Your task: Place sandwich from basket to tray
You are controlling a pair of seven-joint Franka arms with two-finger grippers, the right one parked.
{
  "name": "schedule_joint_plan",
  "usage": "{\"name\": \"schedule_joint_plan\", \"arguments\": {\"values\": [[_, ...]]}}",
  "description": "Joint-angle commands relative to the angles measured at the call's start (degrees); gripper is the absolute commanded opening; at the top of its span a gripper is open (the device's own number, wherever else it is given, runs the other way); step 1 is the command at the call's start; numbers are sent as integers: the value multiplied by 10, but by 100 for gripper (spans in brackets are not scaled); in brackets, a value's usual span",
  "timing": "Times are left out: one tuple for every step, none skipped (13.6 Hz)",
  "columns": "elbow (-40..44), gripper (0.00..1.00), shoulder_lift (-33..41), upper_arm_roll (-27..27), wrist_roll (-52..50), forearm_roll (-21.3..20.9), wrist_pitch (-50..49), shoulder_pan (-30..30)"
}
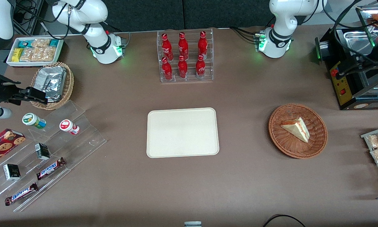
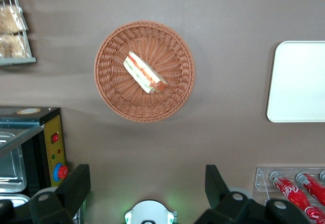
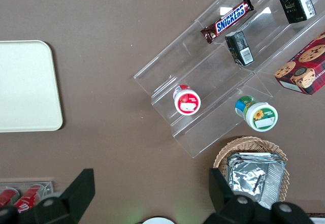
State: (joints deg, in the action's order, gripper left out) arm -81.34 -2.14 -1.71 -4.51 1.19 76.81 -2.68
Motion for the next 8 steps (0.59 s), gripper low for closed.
{"name": "schedule_joint_plan", "arguments": {"values": [[-7, 100, -33, -2, -49, -3, 24, 0], [-31, 100, -37, -2, -77, -4, 52, 0], [-59, 100, -37, -2, -111, -5, 85, 0], [-81, 100, -37, -3, -148, -4, 112, 0], [-100, 100, -38, -4, -186, -5, 135, 0], [-126, 100, -38, -5, -226, -10, 164, 0], [-157, 100, -36, -5, -273, -15, 204, 0], [-187, 100, -32, -5, -323, -18, 242, 0]]}}
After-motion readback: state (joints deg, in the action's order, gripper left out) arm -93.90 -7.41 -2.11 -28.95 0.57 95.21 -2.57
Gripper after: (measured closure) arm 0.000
